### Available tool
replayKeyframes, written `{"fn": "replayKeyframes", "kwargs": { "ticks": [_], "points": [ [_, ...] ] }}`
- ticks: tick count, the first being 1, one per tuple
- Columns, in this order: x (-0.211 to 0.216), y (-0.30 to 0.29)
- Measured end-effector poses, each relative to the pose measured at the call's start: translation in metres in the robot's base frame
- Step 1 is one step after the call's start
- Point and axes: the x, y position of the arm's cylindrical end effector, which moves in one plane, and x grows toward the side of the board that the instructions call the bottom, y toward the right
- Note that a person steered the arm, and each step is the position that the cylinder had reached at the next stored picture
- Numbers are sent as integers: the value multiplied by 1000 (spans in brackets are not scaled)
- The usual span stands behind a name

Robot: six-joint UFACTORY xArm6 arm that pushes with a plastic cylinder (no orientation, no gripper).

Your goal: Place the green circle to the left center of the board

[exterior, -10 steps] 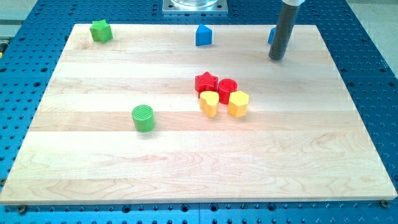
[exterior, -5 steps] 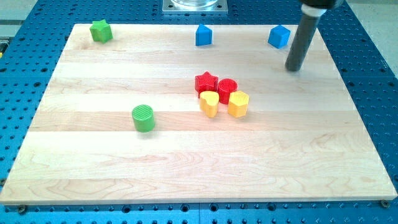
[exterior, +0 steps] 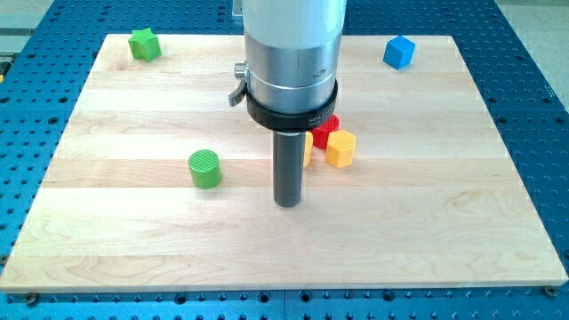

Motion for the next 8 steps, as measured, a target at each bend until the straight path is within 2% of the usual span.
{"fn": "replayKeyframes", "kwargs": {
  "ticks": [1,3,4,5,6,7,8],
  "points": [
    [-6,-11],
    [-33,-151],
    [-78,-188],
    [-80,-185],
    [-116,-133],
    [-131,-186],
    [-97,-234]
  ]
}}
